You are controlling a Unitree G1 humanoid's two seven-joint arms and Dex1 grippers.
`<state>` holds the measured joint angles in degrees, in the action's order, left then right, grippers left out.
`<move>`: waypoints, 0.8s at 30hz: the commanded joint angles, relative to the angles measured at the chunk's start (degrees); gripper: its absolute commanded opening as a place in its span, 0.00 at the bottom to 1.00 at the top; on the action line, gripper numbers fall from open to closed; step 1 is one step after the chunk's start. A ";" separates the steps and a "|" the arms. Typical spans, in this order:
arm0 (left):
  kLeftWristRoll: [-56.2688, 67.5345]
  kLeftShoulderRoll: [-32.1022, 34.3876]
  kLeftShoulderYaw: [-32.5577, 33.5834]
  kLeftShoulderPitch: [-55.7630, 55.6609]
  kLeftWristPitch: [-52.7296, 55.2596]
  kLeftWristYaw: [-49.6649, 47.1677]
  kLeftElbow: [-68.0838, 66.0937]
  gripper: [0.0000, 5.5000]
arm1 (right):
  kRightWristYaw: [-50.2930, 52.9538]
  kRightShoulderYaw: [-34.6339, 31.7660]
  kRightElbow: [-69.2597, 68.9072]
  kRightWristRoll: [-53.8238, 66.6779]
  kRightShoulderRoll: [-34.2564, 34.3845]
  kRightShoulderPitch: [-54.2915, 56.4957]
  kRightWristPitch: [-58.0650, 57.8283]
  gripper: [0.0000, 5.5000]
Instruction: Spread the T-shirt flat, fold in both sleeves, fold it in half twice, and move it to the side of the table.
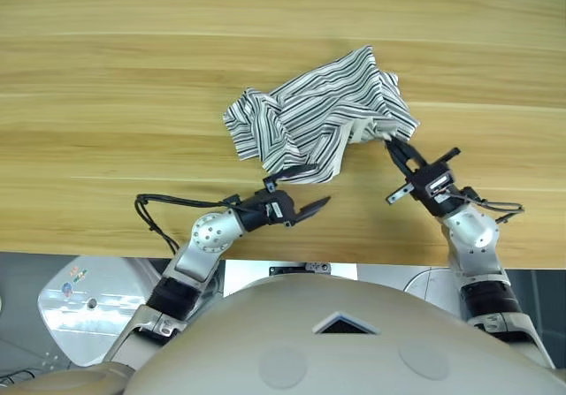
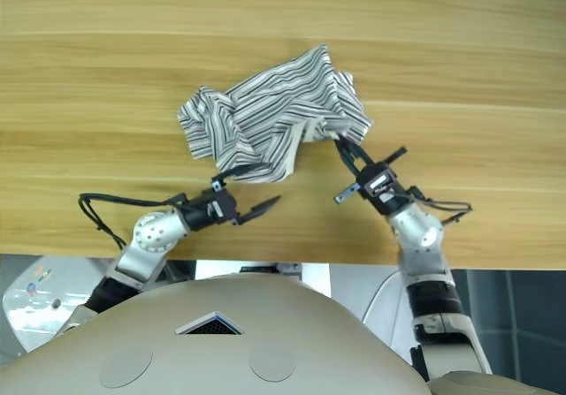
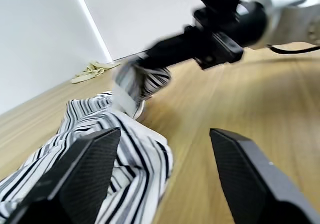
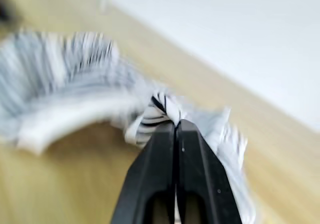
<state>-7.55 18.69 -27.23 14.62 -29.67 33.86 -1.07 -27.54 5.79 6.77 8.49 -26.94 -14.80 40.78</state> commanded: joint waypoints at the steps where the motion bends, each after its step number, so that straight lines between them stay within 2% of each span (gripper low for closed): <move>1: -4.94 -1.22 -2.90 -0.24 0.33 -2.20 -2.22 0.61 | -0.21 0.37 -7.93 1.54 1.24 2.93 -5.04 0.01; 5: -10.57 -4.20 -4.71 -1.32 0.73 -7.52 -6.46 0.61 | -1.04 2.30 -11.30 0.00 2.66 7.86 -8.88 0.01; 10: -16.48 -8.74 -1.50 -3.66 1.13 -21.09 -10.65 0.61 | -1.77 3.92 -13.83 -0.59 4.16 12.10 -11.71 0.01; 16: -18.14 -14.27 1.42 1.52 -0.27 -36.48 -10.15 0.61 | -1.28 2.11 -11.87 -0.96 4.83 18.82 -14.58 0.01; 24: -19.83 -10.61 -5.18 7.91 0.08 -31.92 -5.09 0.61 | 0.02 0.21 -7.14 -1.99 6.90 30.64 -18.93 0.01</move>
<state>-26.82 7.00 -31.06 22.61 -29.82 0.26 -6.53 -28.20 6.37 -1.73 7.61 -20.99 12.74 23.06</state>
